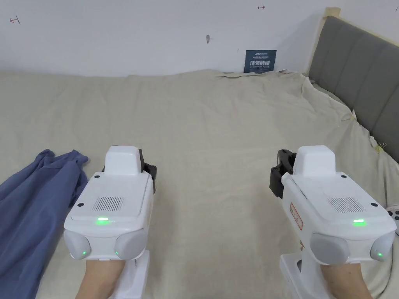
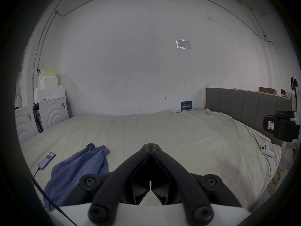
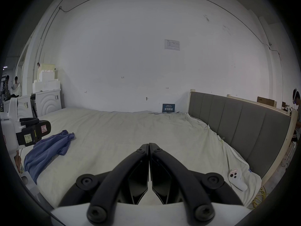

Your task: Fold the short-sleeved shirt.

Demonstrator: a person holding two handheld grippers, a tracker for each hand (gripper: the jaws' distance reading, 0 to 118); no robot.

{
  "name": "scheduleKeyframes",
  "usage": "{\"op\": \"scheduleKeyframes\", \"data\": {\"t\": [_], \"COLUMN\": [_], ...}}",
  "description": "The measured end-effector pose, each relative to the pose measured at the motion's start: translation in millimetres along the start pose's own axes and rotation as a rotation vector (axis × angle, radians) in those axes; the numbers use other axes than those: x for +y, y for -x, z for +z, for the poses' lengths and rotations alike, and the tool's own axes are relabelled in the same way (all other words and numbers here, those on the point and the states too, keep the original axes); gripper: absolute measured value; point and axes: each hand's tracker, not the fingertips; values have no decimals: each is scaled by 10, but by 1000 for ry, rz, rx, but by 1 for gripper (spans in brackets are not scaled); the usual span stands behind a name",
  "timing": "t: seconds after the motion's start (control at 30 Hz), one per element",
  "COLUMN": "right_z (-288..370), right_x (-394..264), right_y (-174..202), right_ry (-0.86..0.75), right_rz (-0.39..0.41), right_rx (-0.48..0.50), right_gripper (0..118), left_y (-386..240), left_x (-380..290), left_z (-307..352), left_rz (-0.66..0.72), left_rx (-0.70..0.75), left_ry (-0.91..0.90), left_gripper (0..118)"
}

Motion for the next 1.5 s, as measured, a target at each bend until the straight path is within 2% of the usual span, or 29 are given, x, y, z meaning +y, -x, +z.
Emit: {"op": "scheduleKeyframes", "data": {"t": [0.3,0.33,0.37,0.43,0.5,0.57,0.63,0.67,0.7,0.73,0.8,0.87,0.9,0.93,0.97,1.03,1.07,1.1,1.17,1.2,1.27,1.33,1.37,1.43,1.5], "right_z": [-2,-16,-35,-84,-105,-85,-36,-11,10,41,89,70,60,49,29,-18,-42,-42,-74,-77,-12,2,27,51,19], "right_x": [27,48,86,169,187,110,-39,-119,-177,-214,-249,-201,-138,-70,20,208,324,446,622,649,668,581,520,411,309], "right_y": [25,34,51,117,301,410,433,407,360,346,339,322,335,350,346,350,337,301,191,126,98,41,85,112,79], "right_ry": [7,14,17,-17,-97,-175,-267,-290,-285,-270,-265,-243,-226,-197,-160,-121,-102,-79,-63,-76,-80,-72,-72,-64,-54], "right_rz": [12,49,128,420,894,1325,1665,1799,1894,1936,1953,1871,1797,1690,1561,1296,1121,910,543,382,117,-40,-65,-56,-74], "right_rx": [1,-1,-9,-47,-98,-55,-2,41,79,123,164,132,116,104,89,44,35,34,34,24,8,3,-8,-34,-21], "right_gripper": [0,0,0,0,0,0,0,0,0,0,0,0,0,0,0,0,0,0,0,0,0,0,0,0,0], "left_y": [12,-9,-50,-203,-312,-353,-381,-385,-375,-348,-332,-257,-240,-253,-288,-319,-310,-270,-162,-85,-6,36,38,3,20], "left_x": [24,27,41,40,-32,-138,-242,-282,-304,-333,-364,-360,-330,-284,-181,102,265,410,613,664,649,553,492,373,276], "left_z": [-11,-13,-28,-55,-58,-54,-19,4,33,48,84,102,99,92,83,54,25,-1,-49,-56,-42,-39,-42,-30,-22], "left_rz": [-22,-91,-194,-603,-1002,-1325,-1572,-1655,-1712,-1756,-1831,-1863,-1843,-1783,-1641,-1246,-1009,-795,-441,-277,-47,42,35,21,20], "left_rx": [8,24,45,98,96,48,-6,-46,-104,-126,-167,-197,-201,-207,-209,-193,-164,-142,-74,-64,-21,-9,-4,-4,-11], "left_ry": [-2,-5,-12,-101,-209,-320,-404,-434,-455,-468,-495,-529,-523,-498,-424,-293,-255,-232,-211,-203,-187,-162,-145,-127,-104], "left_gripper": [0,0,0,0,0,0,0,0,0,0,0,0,0,0,0,0,0,0,0,0,0,0,0,0,0]}}
